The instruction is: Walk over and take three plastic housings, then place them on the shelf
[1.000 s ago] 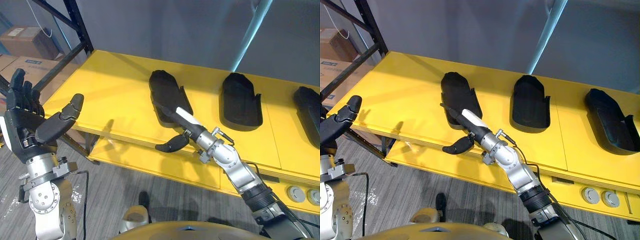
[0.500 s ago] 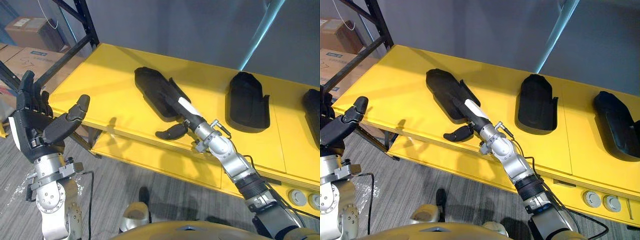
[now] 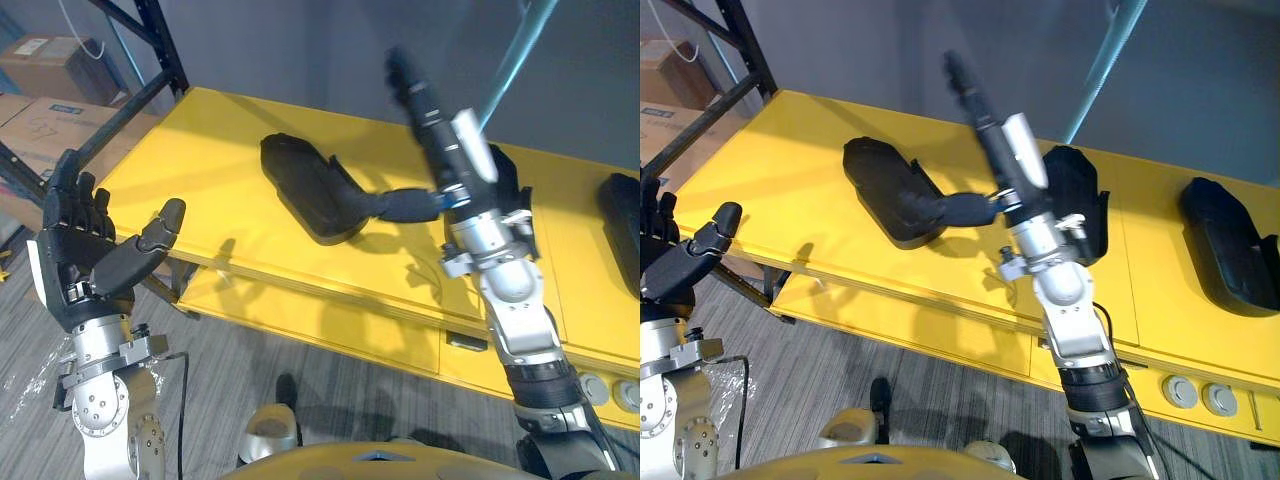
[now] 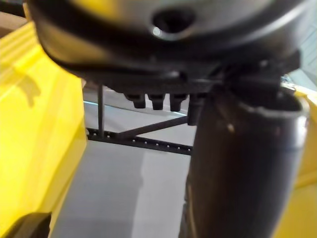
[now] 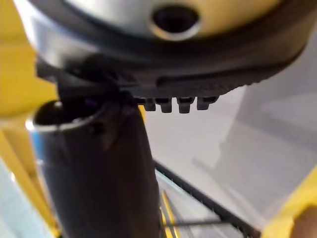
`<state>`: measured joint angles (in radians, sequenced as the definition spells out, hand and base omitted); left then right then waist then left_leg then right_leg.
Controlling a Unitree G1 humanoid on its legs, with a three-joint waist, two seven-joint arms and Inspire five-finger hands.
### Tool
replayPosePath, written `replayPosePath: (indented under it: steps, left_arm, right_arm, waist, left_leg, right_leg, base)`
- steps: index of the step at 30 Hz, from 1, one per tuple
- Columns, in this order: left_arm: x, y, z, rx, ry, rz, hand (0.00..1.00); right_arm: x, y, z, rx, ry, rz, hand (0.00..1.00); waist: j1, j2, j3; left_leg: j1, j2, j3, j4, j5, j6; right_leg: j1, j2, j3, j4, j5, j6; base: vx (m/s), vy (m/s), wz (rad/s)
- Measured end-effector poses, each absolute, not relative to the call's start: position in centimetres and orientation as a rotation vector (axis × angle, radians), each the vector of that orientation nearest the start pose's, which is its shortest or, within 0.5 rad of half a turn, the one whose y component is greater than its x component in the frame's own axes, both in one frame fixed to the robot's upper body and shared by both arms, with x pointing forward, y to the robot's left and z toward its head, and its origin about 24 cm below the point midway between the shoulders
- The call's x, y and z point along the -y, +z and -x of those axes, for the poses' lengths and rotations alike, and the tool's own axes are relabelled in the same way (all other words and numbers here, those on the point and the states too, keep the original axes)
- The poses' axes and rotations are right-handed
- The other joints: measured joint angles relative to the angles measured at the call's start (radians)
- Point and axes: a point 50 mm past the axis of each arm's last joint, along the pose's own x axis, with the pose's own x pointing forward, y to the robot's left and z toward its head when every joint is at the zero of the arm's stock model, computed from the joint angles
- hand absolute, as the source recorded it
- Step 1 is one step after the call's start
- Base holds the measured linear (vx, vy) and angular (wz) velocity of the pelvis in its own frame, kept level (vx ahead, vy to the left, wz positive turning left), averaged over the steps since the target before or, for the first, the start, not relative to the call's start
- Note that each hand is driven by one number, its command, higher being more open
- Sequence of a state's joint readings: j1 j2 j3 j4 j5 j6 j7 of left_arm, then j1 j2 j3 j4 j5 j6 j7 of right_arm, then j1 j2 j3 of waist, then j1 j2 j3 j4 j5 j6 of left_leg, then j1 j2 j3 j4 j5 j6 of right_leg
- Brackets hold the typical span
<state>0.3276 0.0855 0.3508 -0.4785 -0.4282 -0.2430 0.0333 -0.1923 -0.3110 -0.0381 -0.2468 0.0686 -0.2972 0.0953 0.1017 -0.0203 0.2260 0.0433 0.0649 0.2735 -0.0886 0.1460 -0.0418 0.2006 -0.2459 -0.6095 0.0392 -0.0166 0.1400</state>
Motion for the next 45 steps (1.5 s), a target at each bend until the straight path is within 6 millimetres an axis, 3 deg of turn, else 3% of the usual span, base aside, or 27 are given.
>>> replayPosePath:
  steps: [9, 13, 14, 20, 25, 29, 36, 42, 45]
  left_arm:
    - [-25.0, 11.6, -16.1, 0.492, 0.356, 0.190, 1.00]
    - [-24.9, 11.6, -16.1, 0.505, 0.331, 0.232, 1.00]
    - [-23.7, 11.5, -16.6, 0.516, 0.195, 0.328, 1.00]
    - [-23.8, 11.4, -16.6, 0.514, 0.196, 0.327, 1.00]
    - [-24.1, 11.3, -16.5, 0.487, 0.276, 0.281, 1.00]
    - [-25.3, 11.3, -15.9, 0.465, 0.412, 0.193, 1.00]
    - [-27.4, 10.6, -14.2, 0.427, 0.551, 0.139, 1.00]
    - [-27.0, 10.6, -14.6, 0.427, 0.494, 0.140, 1.00]
    - [-27.1, 10.0, -14.8, 0.403, 0.496, 0.144, 1.00]
  right_arm:
    - [22.3, 14.5, -22.5, 0.588, -0.073, 0.156, 1.00]
    - [23.3, 13.7, -21.5, 0.548, -0.105, 0.138, 1.00]
    - [23.2, 11.4, -20.0, 0.454, -0.128, 0.065, 1.00]
    - [23.1, 11.4, -20.0, 0.454, -0.127, 0.063, 1.00]
    - [22.3, 11.3, -20.5, 0.465, -0.091, 0.040, 1.00]
    - [20.0, 12.2, -23.6, 0.525, 0.033, 0.029, 1.00]
    - [15.8, 15.2, -26.3, 0.646, 0.313, 0.320, 1.00]
    - [15.0, 15.9, -27.7, 0.648, 0.408, 0.528, 1.00]
    - [14.6, 15.5, -28.4, 0.609, 0.478, 0.676, 1.00]
  waist:
    - [-0.078, 0.010, -0.051]
    - [-0.097, 0.019, -0.073]
    - [-0.131, 0.021, -0.129]
    - [-0.130, 0.021, -0.129]
    - [-0.114, 0.019, -0.128]
    - [-0.078, 0.016, -0.119]
    - [0.012, 0.000, -0.084]
    - [0.015, -0.026, -0.060]
    - [0.015, -0.018, -0.048]
  left_leg:
    - [0.012, 0.011, 0.075, 0.000, -0.010, 0.000]
    - [0.021, 0.019, 0.098, 0.000, -0.017, -0.006]
    - [0.035, 0.023, 0.134, -0.001, -0.032, -0.015]
    - [0.031, 0.022, 0.127, 0.000, -0.030, -0.012]
    - [0.015, 0.014, 0.101, 0.000, -0.019, -0.001]
    - [-0.006, 0.013, 0.060, 0.001, -0.010, -0.003]
    - [-0.035, 0.013, 0.010, 0.002, 0.006, -0.001]
    - [-0.057, 0.011, -0.008, 0.001, 0.015, 0.009]
    - [-0.056, 0.012, -0.008, 0.000, 0.015, 0.010]
  right_leg:
    - [-0.020, 0.007, 0.072, -0.025, 0.029, 0.009]
    - [-0.026, 0.013, 0.097, -0.025, 0.028, 0.008]
    - [-0.038, 0.012, 0.131, -0.024, 0.032, 0.003]
    - [-0.038, 0.012, 0.126, -0.024, 0.032, 0.003]
    - [-0.044, 0.011, 0.115, -0.021, 0.033, 0.004]
    - [-0.042, 0.012, 0.080, -0.018, 0.033, 0.003]
    - [-0.038, 0.019, 0.028, -0.017, 0.022, -0.012]
    - [-0.045, 0.017, 0.013, -0.003, 0.019, -0.016]
    - [-0.045, 0.018, 0.014, 0.000, 0.016, -0.012]
  base:
    - [0.05, 0.009, -0.25]
    - [0.03, -0.008, -0.18]
    - [0.01, -0.002, -0.04]
    - [0.00, 0.000, 0.02]
    - [0.01, 0.007, 0.10]
    - [0.00, 0.009, 0.27]
    - [-0.01, 0.012, 0.25]
    - [0.00, 0.024, 0.10]
    - [0.00, 0.009, 0.01]
